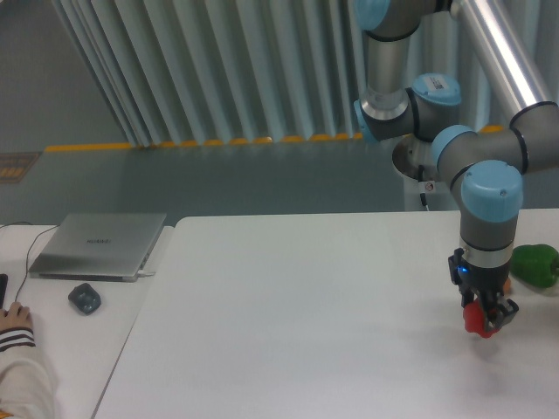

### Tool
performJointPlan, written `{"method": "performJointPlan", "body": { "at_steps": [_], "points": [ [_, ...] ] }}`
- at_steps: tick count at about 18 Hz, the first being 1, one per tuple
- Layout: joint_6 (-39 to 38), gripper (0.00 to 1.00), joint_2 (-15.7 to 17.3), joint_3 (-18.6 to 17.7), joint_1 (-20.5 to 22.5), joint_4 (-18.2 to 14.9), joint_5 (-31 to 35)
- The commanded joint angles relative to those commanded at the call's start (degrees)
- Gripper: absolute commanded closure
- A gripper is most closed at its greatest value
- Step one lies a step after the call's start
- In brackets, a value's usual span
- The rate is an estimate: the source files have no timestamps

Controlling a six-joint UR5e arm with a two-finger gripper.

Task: Place the red pepper on the table
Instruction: 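Lower the red pepper onto the table and open the gripper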

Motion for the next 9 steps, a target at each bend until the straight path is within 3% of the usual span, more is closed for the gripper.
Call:
{"method": "performJointPlan", "body": {
  "at_steps": [2,4,5,9],
  "points": [
    [0.0,0.36,-0.1,0.0,0.0,0.0,0.1],
    [0.0,0.05,-0.1,0.0,0.0,0.1,0.2],
    [0.0,0.0,0.0,0.0,0.0,0.1,0.1],
    [0.1,0.0,0.3,0.0,0.0,0.1,0.0]
  ]
}}
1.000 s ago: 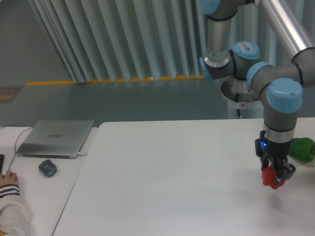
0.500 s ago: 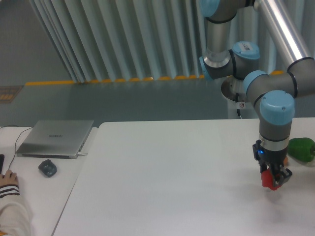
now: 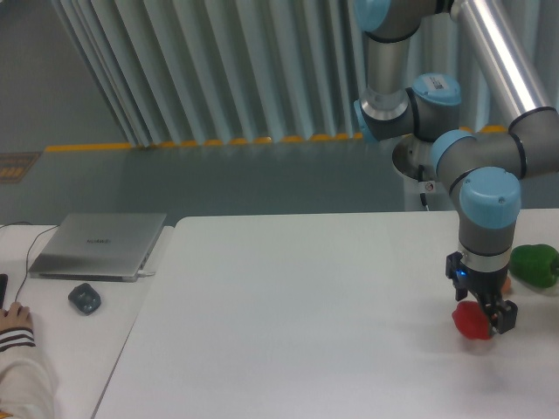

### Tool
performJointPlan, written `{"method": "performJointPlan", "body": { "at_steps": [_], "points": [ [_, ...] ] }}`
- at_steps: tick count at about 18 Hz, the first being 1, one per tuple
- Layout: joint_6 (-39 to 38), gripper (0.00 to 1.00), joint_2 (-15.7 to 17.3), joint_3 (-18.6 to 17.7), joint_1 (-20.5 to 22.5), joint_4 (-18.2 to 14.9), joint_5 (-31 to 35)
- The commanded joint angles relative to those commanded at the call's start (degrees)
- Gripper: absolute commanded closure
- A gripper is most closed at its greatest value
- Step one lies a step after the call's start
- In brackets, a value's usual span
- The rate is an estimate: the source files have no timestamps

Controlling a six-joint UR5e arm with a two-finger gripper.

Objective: Place the red pepper on the table

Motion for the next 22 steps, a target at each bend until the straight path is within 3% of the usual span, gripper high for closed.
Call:
{"method": "performJointPlan", "body": {
  "at_steps": [22],
  "points": [
    [4.0,0.0,2.9,1.3,-0.2,2.6,0.1]
  ]
}}
